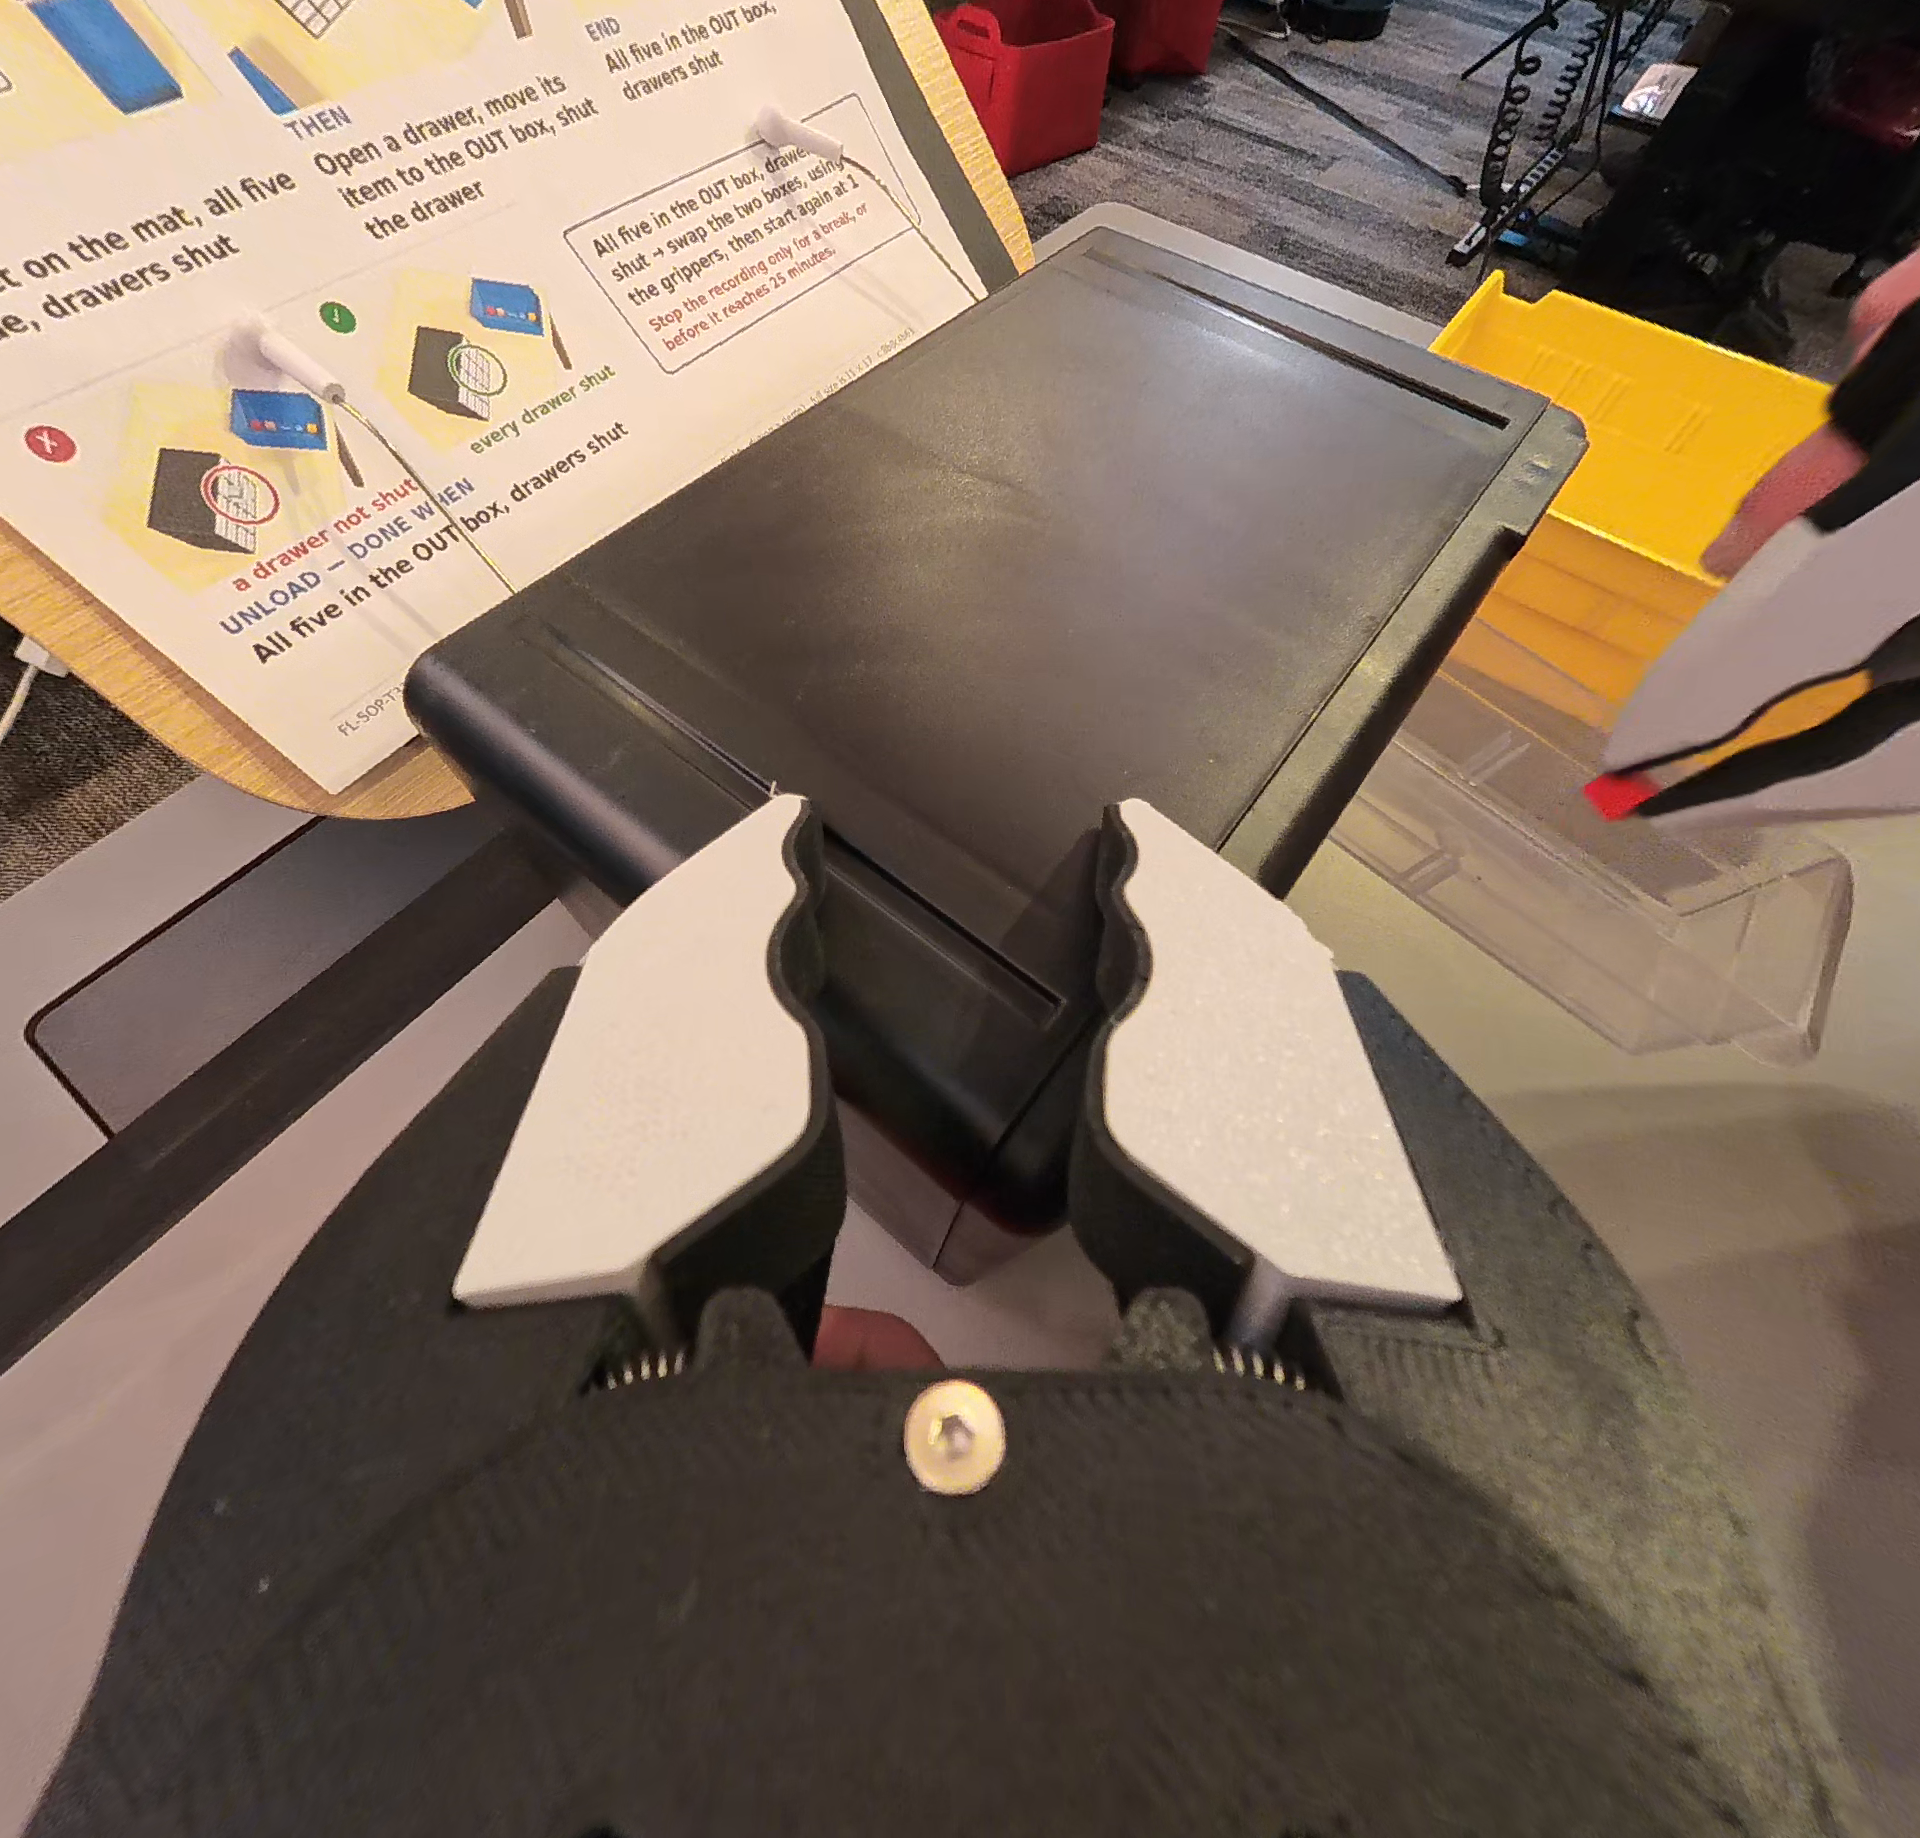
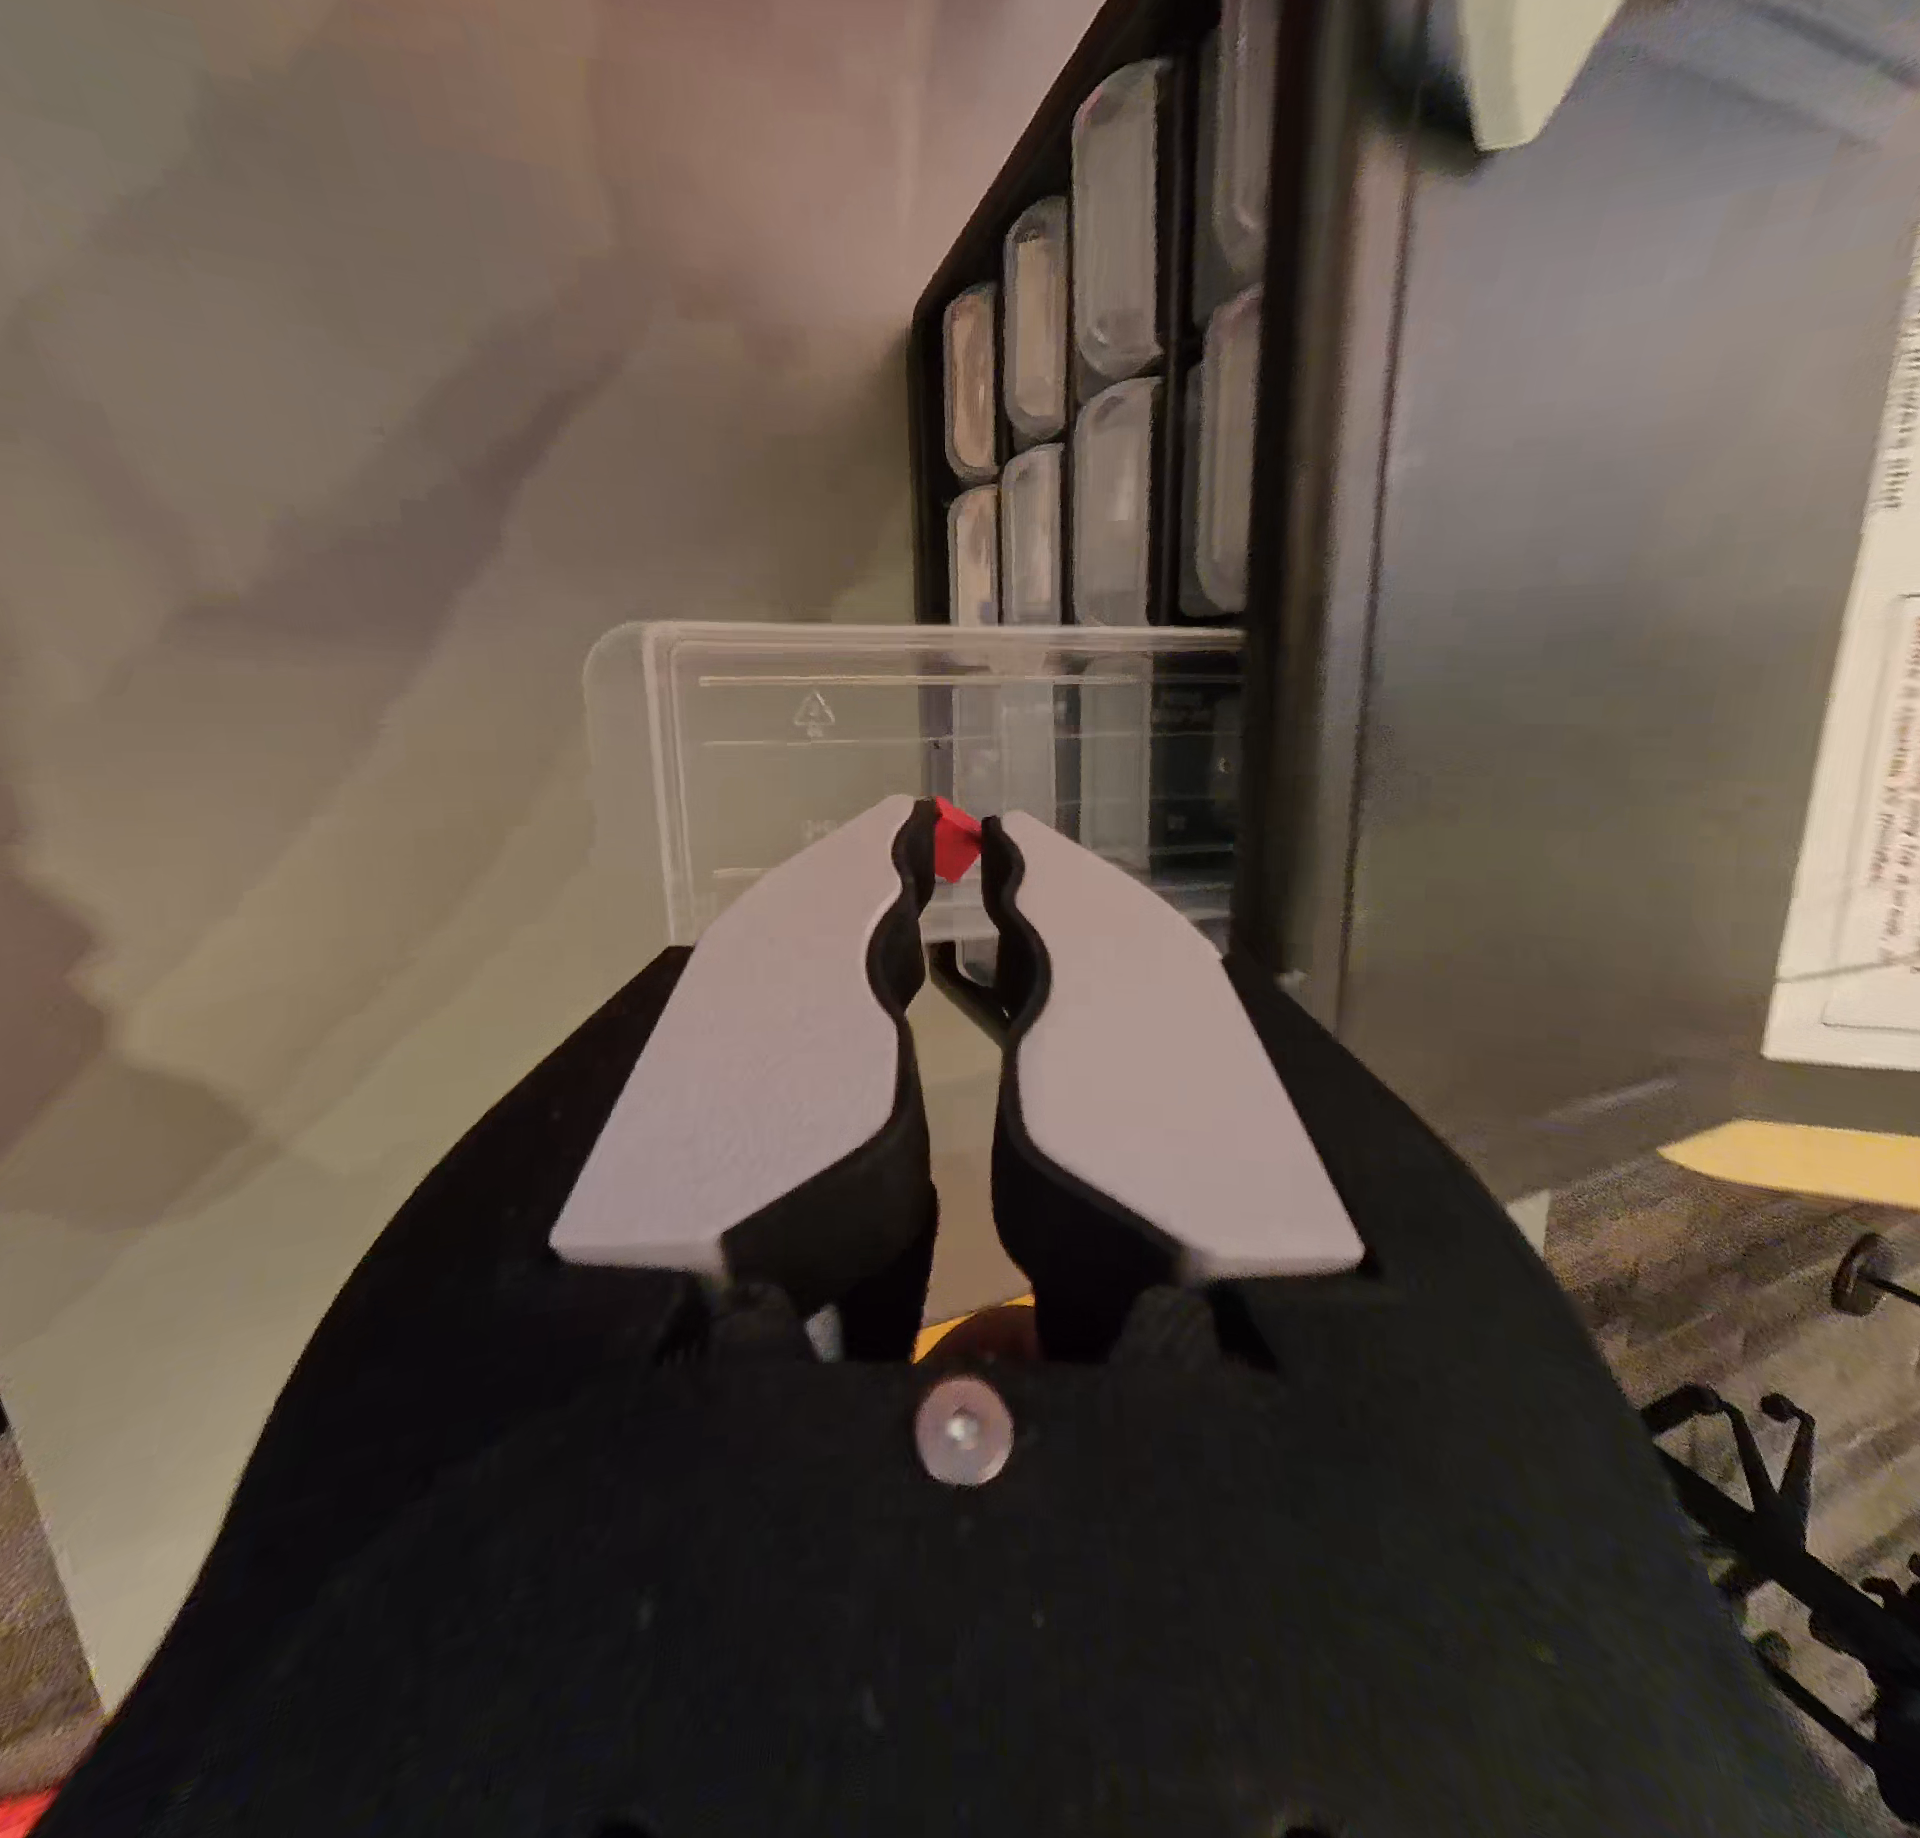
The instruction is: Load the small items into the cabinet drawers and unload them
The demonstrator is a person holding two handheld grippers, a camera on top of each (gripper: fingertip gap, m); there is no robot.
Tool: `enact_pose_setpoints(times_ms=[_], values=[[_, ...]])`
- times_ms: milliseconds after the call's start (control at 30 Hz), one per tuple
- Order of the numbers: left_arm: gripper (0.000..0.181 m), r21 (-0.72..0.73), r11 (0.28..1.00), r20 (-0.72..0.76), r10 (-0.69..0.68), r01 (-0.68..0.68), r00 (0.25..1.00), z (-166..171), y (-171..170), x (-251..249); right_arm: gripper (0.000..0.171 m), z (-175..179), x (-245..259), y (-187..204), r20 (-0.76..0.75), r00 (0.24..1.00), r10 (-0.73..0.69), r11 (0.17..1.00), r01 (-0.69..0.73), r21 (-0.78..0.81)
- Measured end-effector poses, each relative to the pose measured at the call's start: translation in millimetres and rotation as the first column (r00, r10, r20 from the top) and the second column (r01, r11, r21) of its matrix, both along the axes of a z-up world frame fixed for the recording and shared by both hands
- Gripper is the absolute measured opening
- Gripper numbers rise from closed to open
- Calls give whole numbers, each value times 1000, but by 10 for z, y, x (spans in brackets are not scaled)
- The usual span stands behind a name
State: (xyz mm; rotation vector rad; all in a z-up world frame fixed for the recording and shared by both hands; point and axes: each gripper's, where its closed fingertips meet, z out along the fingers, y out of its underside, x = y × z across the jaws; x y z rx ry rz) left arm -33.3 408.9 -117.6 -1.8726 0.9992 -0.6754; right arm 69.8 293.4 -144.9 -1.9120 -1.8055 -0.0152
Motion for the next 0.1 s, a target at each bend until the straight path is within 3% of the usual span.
enact_pose_setpoints(times_ms=[33, 100], values=[[51, 0, 1000, 0, 0, 0, 1000, 0, 0, -1, 7, 66, 37, -9, -19, 1000, -6, 1000, 6, 14], [51, 0, 1000, 0, 0, 0, 1000, 0, -1, 0, 7, 215, 163, -40, -57, 998, -29, 998, 32, 48]])
